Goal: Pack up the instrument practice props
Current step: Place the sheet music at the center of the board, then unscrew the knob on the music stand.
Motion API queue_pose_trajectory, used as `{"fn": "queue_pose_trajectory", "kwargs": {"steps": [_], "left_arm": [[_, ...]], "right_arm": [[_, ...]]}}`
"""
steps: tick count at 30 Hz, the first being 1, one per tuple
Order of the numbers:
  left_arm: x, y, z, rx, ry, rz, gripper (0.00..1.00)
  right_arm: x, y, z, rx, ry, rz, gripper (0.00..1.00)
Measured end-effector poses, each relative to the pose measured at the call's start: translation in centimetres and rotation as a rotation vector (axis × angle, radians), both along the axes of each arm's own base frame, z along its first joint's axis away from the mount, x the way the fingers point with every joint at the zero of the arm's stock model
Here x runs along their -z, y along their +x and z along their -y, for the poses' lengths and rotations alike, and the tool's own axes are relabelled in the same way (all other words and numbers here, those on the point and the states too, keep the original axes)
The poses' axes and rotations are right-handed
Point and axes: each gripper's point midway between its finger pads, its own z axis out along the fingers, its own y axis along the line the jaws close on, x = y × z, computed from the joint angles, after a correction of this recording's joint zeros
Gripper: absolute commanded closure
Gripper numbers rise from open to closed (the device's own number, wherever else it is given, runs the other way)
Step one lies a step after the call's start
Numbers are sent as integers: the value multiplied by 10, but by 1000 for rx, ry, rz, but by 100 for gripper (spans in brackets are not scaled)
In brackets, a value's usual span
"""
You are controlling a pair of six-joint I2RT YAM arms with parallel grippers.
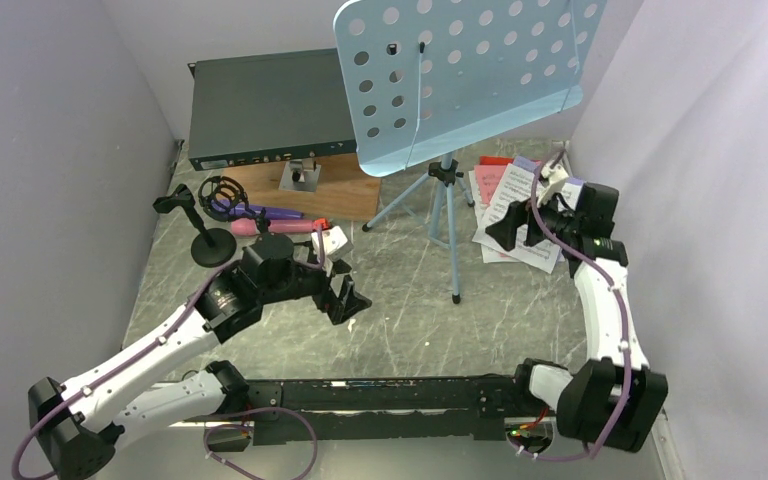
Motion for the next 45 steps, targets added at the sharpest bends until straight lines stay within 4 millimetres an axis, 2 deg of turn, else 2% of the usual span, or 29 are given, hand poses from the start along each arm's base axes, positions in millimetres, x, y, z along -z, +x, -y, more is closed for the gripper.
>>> {"fn": "queue_pose_trajectory", "kwargs": {"steps": [5, 11, 16, 21, 24, 27, 31, 36, 42, 45], "left_arm": [[9, -2, 15, -10, -112, -77, 3], [18, 16, 41, -50, -224, -159, 2], [23, 44, 62, -128, -273, -206, 2], [24, 78, 82, -230, -287, -247, 2], [23, 89, 94, -262, -282, -252, 2], [23, 91, 100, -270, -264, -254, 2], [25, 89, 96, -280, -235, -251, 1], [19, 81, 79, -294, -214, -221, 1], [5, 69, 46, -315, -134, -137, 1], [-2, 63, 27, -319, -64, -78, 1]], "right_arm": [[-25, -30, -24, -125, 106, 104, 1], [-28, -48, -45, -217, 236, 111, 0], [-25, -49, -52, -193, 374, 50, 1], [-31, -38, -49, -76, 500, -18, 2], [-39, -29, -46, -13, 578, -46, 4], [-49, -19, -47, 14, 699, -92, 10], [-55, 1, -46, 62, 901, -207, 18], [-59, 23, -51, 100, 1090, -340, 22], [-98, 31, -84, 11, 1174, -375, 24], [-113, 34, -92, -5, 1189, -364, 26]]}}
